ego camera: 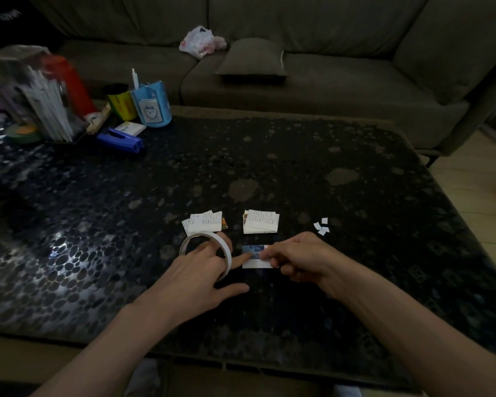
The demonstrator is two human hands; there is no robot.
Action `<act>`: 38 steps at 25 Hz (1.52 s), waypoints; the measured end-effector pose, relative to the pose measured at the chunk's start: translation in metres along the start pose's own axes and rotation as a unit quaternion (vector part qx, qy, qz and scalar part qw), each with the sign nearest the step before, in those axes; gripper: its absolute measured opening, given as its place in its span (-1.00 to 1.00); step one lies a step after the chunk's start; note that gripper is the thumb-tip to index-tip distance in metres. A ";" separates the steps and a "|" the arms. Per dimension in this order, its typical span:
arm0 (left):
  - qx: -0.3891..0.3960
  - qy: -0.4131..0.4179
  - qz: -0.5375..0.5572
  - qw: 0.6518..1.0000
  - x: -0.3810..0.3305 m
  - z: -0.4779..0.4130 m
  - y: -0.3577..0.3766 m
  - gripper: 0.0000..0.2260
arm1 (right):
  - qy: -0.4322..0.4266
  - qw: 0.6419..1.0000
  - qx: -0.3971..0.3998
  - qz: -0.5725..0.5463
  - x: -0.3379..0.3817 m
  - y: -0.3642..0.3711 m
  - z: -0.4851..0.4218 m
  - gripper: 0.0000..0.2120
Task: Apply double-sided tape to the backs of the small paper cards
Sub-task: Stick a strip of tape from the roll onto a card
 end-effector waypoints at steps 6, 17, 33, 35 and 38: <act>-0.006 0.003 -0.009 1.000 0.000 0.000 0.000 -0.39 | -0.001 1.000 0.002 -0.012 0.001 0.001 0.001 -0.87; -0.019 0.036 -0.012 0.999 -0.008 0.001 -0.003 -0.46 | 0.012 1.000 0.012 -0.020 -0.001 0.000 -0.001 -0.87; -0.013 0.039 -0.069 0.997 -0.014 -0.001 -0.006 -0.44 | 0.024 0.998 0.017 -0.047 -0.002 -0.002 0.007 -0.81; -0.006 0.038 -0.068 0.997 -0.015 0.000 -0.005 -0.44 | 0.025 0.999 0.011 -0.041 -0.002 -0.002 0.008 -0.82; -0.004 0.038 -0.071 0.997 -0.014 0.000 -0.005 -0.46 | 0.003 1.000 -0.024 0.002 0.002 -0.003 0.010 -0.85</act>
Point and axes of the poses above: each hand's wrist, its own z-axis away from the middle knuckle, its own y-axis out of the palm, x = y × z, the point moved 8 cm from there along -z, towards the middle knuckle, and after that the axes turned 9 degrees about y, right-handed, at the moved point
